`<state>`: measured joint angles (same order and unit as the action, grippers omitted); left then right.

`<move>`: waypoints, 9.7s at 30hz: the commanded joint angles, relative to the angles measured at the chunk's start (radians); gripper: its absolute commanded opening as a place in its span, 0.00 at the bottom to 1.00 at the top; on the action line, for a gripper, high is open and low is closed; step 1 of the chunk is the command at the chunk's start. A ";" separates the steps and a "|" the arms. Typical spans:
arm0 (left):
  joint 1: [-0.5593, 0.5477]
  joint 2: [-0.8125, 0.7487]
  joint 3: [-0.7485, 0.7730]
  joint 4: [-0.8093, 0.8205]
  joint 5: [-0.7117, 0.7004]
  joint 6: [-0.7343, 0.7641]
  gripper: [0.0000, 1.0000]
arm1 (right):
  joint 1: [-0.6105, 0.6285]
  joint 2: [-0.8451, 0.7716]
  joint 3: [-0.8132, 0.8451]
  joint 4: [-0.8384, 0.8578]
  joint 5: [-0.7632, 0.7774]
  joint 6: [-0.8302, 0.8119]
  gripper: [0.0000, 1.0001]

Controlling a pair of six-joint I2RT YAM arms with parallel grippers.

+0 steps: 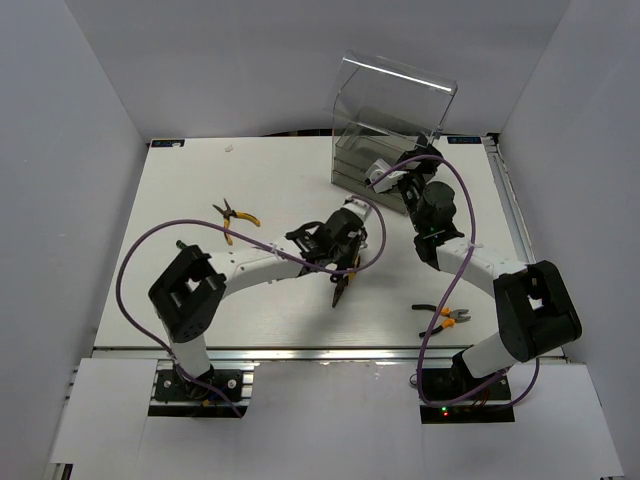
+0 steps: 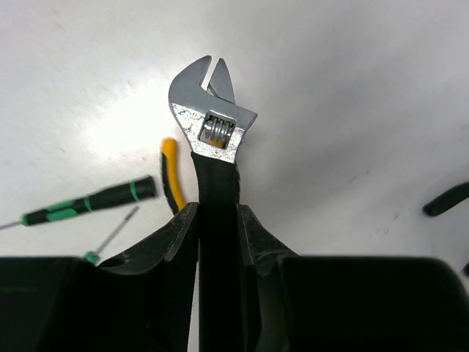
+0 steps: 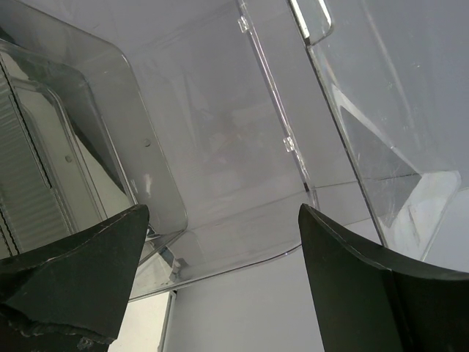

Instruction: Sort the tools into containers

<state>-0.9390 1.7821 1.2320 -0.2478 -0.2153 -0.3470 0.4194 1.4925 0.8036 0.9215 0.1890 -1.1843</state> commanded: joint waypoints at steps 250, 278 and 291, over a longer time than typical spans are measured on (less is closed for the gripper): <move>0.419 0.227 0.107 0.585 0.523 -0.828 0.66 | -0.283 -0.267 0.209 -1.375 -0.936 0.262 0.59; 0.433 0.640 0.523 0.694 0.608 -0.974 0.48 | -0.439 -0.261 0.167 -1.285 -1.042 0.330 0.62; 0.442 0.631 0.472 0.755 0.626 -0.998 0.37 | -0.442 -0.265 0.164 -1.291 -1.040 0.338 0.62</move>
<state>-0.5056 2.4798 1.7405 0.4660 0.3969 -1.3464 -0.0185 1.2324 0.9676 -0.3897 -0.8261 -0.8623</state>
